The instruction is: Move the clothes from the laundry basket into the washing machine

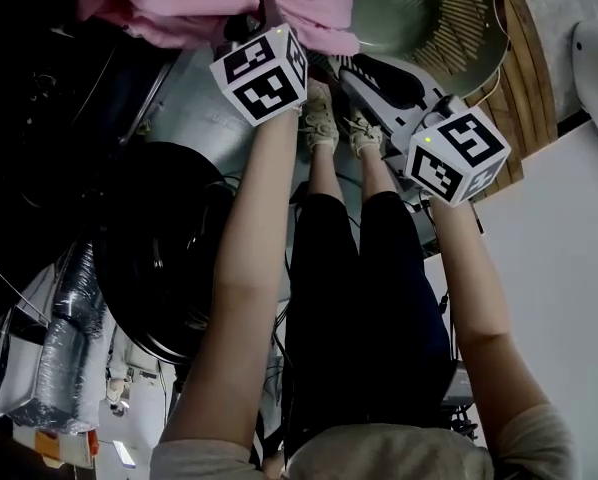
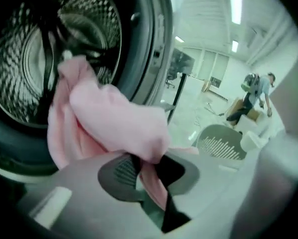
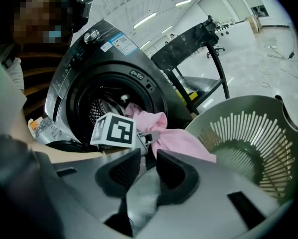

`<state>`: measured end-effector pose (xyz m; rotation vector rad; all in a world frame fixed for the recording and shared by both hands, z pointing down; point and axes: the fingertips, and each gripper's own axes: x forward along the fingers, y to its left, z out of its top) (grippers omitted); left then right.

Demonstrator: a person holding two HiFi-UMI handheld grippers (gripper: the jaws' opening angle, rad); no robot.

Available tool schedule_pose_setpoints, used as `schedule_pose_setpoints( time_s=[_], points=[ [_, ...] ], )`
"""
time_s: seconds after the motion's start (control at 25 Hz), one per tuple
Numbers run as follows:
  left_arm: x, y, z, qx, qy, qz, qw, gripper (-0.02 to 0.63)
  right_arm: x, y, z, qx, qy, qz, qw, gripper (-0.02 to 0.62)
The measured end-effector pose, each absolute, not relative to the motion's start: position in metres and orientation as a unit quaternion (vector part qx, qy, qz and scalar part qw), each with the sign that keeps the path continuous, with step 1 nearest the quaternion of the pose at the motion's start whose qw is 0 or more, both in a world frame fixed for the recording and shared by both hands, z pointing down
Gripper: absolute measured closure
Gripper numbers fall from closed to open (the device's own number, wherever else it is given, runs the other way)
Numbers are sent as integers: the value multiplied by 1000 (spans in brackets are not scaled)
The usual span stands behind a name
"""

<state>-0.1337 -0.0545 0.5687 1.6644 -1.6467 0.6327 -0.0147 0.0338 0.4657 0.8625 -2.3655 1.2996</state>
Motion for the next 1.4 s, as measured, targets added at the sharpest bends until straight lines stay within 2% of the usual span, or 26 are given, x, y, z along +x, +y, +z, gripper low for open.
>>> schedule_pose_setpoints(
  time_s=[0.04, 0.24, 0.52, 1.0, 1.16, 1.28, 1.4],
  points=[
    [-137, -57, 559, 649, -641, 250, 324, 531, -13, 33, 467, 303, -823, 455, 155, 488],
    [-190, -85, 492, 655, -681, 300, 131, 537, -11, 28, 472, 316, -817, 459, 151, 499],
    [-250, -134, 477, 659, -662, 358, 17, 534, -11, 23, 471, 327, -812, 467, 128, 519],
    [-361, -162, 442, 526, -779, 340, 32, 531, -16, 33, 474, 319, -811, 473, 132, 520],
    [-387, -150, 448, 468, -836, 270, 95, 523, -19, 36, 479, 313, -810, 477, 134, 520],
    [-385, -138, 480, 461, -832, 266, 155, 490, -22, 41, 481, 310, -809, 480, 138, 520],
    [-379, -124, 472, 459, -839, 242, 165, 462, -26, 46, 478, 306, -811, 478, 140, 520]
  ],
)
